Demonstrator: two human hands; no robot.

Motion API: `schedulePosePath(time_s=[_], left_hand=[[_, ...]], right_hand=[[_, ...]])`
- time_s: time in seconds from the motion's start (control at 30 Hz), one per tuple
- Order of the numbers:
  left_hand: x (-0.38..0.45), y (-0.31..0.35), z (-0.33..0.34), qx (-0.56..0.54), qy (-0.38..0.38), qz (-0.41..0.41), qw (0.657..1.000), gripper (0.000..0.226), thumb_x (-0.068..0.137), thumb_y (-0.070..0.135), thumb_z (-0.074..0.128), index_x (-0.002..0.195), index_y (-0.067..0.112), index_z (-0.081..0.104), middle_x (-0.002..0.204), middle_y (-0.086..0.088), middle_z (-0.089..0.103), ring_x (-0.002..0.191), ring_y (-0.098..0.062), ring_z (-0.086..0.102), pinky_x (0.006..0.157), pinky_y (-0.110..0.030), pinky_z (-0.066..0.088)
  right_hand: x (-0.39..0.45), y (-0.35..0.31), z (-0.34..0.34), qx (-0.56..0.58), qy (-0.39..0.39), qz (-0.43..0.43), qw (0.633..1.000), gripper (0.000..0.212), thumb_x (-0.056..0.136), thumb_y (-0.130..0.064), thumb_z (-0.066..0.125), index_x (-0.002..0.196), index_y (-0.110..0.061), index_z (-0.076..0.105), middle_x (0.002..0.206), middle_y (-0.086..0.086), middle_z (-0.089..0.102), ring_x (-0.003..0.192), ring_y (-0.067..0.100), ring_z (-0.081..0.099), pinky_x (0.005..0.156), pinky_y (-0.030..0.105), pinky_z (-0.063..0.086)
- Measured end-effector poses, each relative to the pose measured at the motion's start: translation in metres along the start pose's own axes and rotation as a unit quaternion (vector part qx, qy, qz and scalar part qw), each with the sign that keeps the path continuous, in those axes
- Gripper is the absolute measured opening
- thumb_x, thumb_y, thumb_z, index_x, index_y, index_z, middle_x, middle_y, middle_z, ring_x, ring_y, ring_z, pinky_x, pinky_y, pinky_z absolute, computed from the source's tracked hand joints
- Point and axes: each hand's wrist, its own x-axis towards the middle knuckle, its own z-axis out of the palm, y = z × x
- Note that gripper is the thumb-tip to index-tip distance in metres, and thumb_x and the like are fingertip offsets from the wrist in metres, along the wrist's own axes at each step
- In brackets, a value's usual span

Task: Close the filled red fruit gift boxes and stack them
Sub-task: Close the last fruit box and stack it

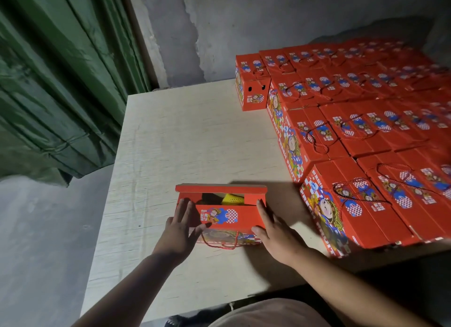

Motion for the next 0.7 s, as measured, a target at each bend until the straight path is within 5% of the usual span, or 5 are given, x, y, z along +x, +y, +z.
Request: schedulePosePath(time_s=[0.23,0.3,0.4,0.53,0.7], left_hand=[[-0.024,0.002,-0.002,0.024,0.134,0.037,0.99,0.031,0.107,0.046,0.035,0.133,0.044,0.05,0.142,0.017,0.049,0.091,-0.025,0.072,0.064,-0.038,0.059],[-0.022,-0.002,-0.01,0.029,0.155,0.002,0.987,0.025,0.106,0.042,0.047,0.123,0.044,0.065,0.137,0.02,0.058,0.102,-0.019,0.071,0.068,-0.033,0.059],[-0.015,-0.008,-0.019,-0.035,0.202,-0.044,0.978,0.014,0.098,0.044,0.064,0.099,0.035,0.075,0.125,0.008,0.068,0.109,-0.018,0.069,0.075,-0.027,0.052],[-0.007,-0.004,-0.03,-0.126,0.258,-0.099,0.953,0.05,0.09,0.061,0.07,0.122,0.027,0.053,0.123,0.007,0.057,0.116,-0.016,0.06,0.08,-0.031,0.049],[0.005,-0.007,-0.027,-0.032,0.096,0.003,0.995,0.061,0.102,0.065,0.035,0.159,0.044,0.033,0.169,0.009,0.029,0.156,-0.019,0.024,0.116,-0.045,0.04]], right_hand=[[0.003,0.009,-0.006,0.217,0.024,0.008,0.976,0.06,0.105,-0.059,0.046,0.161,-0.05,0.026,0.169,-0.023,0.022,0.154,-0.003,0.022,0.125,0.025,0.022],[0.01,0.0,-0.011,0.313,0.091,0.071,0.943,0.049,0.097,-0.072,0.047,0.134,-0.043,0.061,0.142,-0.017,0.061,0.134,0.004,0.054,0.11,0.028,0.044],[0.028,-0.016,-0.032,0.318,0.217,0.121,0.915,0.063,0.085,-0.084,0.044,0.108,-0.028,0.061,0.108,-0.012,0.07,0.106,0.014,0.067,0.081,0.029,0.048],[0.058,-0.027,-0.052,0.258,0.16,0.018,0.953,0.058,0.101,-0.055,0.057,0.153,-0.03,0.045,0.149,-0.012,0.046,0.141,0.005,0.041,0.109,0.022,0.033],[0.068,-0.016,-0.048,-0.006,0.029,-0.076,0.997,0.052,0.104,-0.049,0.056,0.153,-0.031,0.05,0.162,-0.007,0.036,0.152,0.015,0.027,0.125,0.037,0.028]])
